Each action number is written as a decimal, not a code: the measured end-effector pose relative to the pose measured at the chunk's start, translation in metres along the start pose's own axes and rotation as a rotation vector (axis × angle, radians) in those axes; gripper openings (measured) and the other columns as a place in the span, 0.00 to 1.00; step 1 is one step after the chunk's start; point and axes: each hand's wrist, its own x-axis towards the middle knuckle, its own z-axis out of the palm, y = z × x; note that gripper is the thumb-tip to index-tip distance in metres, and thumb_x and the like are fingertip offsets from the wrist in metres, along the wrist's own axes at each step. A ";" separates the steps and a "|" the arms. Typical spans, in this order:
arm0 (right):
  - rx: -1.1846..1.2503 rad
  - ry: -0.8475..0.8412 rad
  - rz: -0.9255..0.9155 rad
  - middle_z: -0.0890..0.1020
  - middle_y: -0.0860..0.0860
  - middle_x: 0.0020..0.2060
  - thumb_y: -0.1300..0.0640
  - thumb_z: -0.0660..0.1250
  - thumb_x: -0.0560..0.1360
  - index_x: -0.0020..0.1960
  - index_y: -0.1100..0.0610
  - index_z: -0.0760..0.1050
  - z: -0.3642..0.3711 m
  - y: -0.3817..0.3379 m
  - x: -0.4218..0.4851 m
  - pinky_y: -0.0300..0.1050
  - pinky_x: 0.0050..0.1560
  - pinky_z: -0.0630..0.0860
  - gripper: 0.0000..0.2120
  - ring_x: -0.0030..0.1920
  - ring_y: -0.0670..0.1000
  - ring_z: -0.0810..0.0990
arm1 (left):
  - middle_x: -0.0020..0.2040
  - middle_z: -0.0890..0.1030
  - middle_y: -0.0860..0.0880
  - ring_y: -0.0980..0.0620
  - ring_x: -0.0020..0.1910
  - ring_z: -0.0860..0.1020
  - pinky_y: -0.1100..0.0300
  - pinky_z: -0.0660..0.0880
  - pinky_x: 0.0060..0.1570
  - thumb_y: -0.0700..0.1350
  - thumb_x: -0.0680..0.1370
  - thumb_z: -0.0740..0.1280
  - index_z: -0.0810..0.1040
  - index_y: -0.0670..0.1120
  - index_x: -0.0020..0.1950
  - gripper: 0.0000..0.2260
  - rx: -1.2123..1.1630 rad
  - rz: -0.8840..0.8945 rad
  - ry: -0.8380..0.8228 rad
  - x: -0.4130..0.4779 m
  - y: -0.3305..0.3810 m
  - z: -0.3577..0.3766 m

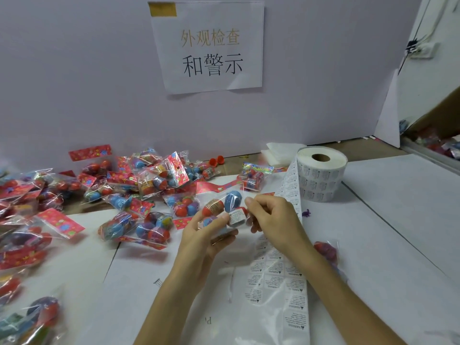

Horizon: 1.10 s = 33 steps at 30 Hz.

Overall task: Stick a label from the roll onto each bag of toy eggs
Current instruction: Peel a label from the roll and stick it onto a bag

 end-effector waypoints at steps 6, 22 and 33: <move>0.213 0.058 0.081 0.84 0.47 0.43 0.44 0.71 0.77 0.54 0.45 0.76 -0.009 -0.001 0.008 0.41 0.34 0.76 0.09 0.32 0.45 0.81 | 0.49 0.85 0.43 0.47 0.42 0.83 0.59 0.80 0.42 0.43 0.68 0.77 0.82 0.48 0.63 0.22 0.142 -0.017 -0.064 -0.001 -0.002 0.001; 0.583 -0.034 0.168 0.85 0.49 0.39 0.66 0.70 0.64 0.57 0.57 0.75 -0.025 0.007 0.018 0.38 0.37 0.75 0.22 0.37 0.45 0.78 | 0.50 0.88 0.46 0.54 0.40 0.82 0.56 0.74 0.42 0.46 0.69 0.77 0.83 0.46 0.58 0.18 0.160 0.078 0.108 0.000 -0.003 0.003; 0.363 -0.107 0.194 0.85 0.51 0.38 0.59 0.70 0.79 0.50 0.54 0.81 -0.024 0.013 0.017 0.39 0.29 0.75 0.01 0.35 0.46 0.82 | 0.47 0.87 0.45 0.49 0.41 0.80 0.56 0.74 0.38 0.50 0.73 0.74 0.82 0.48 0.60 0.16 0.260 0.129 0.113 -0.001 -0.006 0.009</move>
